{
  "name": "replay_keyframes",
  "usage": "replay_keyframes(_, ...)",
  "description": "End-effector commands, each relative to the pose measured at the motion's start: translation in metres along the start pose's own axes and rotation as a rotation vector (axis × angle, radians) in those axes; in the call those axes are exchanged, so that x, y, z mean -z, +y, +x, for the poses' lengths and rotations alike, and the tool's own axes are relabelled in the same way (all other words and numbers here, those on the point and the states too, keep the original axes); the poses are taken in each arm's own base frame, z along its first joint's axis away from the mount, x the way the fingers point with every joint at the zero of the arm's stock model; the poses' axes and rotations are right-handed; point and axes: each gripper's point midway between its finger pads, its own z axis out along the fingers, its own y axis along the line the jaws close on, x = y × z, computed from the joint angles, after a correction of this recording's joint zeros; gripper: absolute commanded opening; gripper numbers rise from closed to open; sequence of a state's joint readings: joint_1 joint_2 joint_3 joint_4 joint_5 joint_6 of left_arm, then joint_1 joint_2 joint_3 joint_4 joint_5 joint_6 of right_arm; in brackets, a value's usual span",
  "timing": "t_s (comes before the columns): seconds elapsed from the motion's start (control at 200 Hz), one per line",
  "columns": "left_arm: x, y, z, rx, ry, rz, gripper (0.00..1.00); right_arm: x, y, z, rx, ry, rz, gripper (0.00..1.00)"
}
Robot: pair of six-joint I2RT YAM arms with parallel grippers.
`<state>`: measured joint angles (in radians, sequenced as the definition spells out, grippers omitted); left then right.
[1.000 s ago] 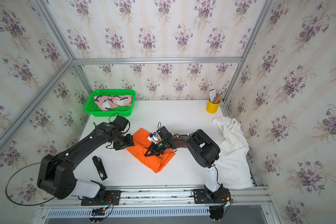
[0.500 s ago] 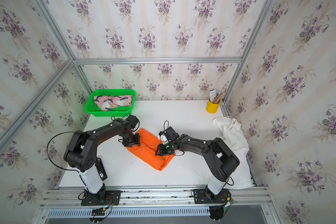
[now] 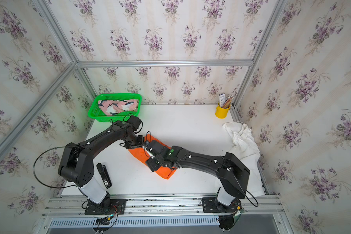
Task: Roll up the shorts
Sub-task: Roll the shorts at the center of the board.
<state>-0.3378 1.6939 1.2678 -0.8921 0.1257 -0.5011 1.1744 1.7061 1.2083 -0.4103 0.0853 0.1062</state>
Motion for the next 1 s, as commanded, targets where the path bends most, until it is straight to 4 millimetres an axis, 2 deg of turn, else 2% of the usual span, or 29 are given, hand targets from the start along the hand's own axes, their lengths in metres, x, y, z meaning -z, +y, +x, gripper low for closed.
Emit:
replay_keyframes(0.0, 0.0, 0.021, 0.006, 0.015, 0.031, -0.038, 0.68, -0.017, -0.009, 0.015, 0.196, 0.082, 0.137, 0.79)
replay_keyframes(0.1, -0.002, 0.033, 0.011, 0.043, 0.041, -0.033, 0.68, -0.036, -0.003, 0.029, 0.257, 0.127, 0.15, 0.79)
replay_keyframes(0.235, -0.002, 0.04, 0.017, 0.068, 0.043, -0.012, 0.69, -0.062, -0.015, 0.053, 0.297, 0.194, 0.213, 0.78)
replay_keyframes(0.3, 0.0, 0.04, 0.018, 0.069, 0.042, -0.001, 0.69, -0.068, -0.018, 0.059, 0.3, 0.213, 0.231, 0.72)
replay_keyframes(0.345, 0.001, 0.04, 0.019, 0.069, 0.043, 0.002, 0.69, -0.07, -0.017, 0.06, 0.297, 0.216, 0.22, 0.59)
replay_keyframes(0.4, 0.006, 0.039, 0.021, 0.063, 0.041, 0.006, 0.69, -0.067, -0.009, 0.061, 0.28, 0.216, 0.173, 0.37)
replay_keyframes(0.47, 0.02, 0.039, 0.023, 0.056, 0.033, 0.007, 0.69, -0.057, 0.005, 0.057, 0.235, 0.196, 0.083, 0.24)
replay_keyframes(0.619, 0.055, 0.033, 0.024, 0.063, -0.044, 0.06, 0.71, -0.029, 0.044, 0.041, 0.035, 0.133, -0.261, 0.13)
replay_keyframes(0.704, 0.065, 0.029, 0.025, 0.057, -0.046, 0.081, 0.71, -0.015, 0.051, 0.028, -0.099, 0.084, -0.445, 0.11)
replay_keyframes(0.804, 0.068, 0.027, 0.025, 0.053, -0.046, 0.088, 0.71, -0.005, 0.039, 0.013, -0.272, 0.039, -0.621, 0.1)
replay_keyframes(0.899, 0.067, 0.02, 0.025, 0.04, -0.039, 0.104, 0.71, -0.001, 0.014, 0.007, -0.414, 0.0, -0.704, 0.09)
replay_keyframes(0.994, 0.062, 0.008, 0.021, 0.011, -0.029, 0.109, 0.71, -0.003, -0.018, 0.012, -0.552, -0.023, -0.72, 0.09)
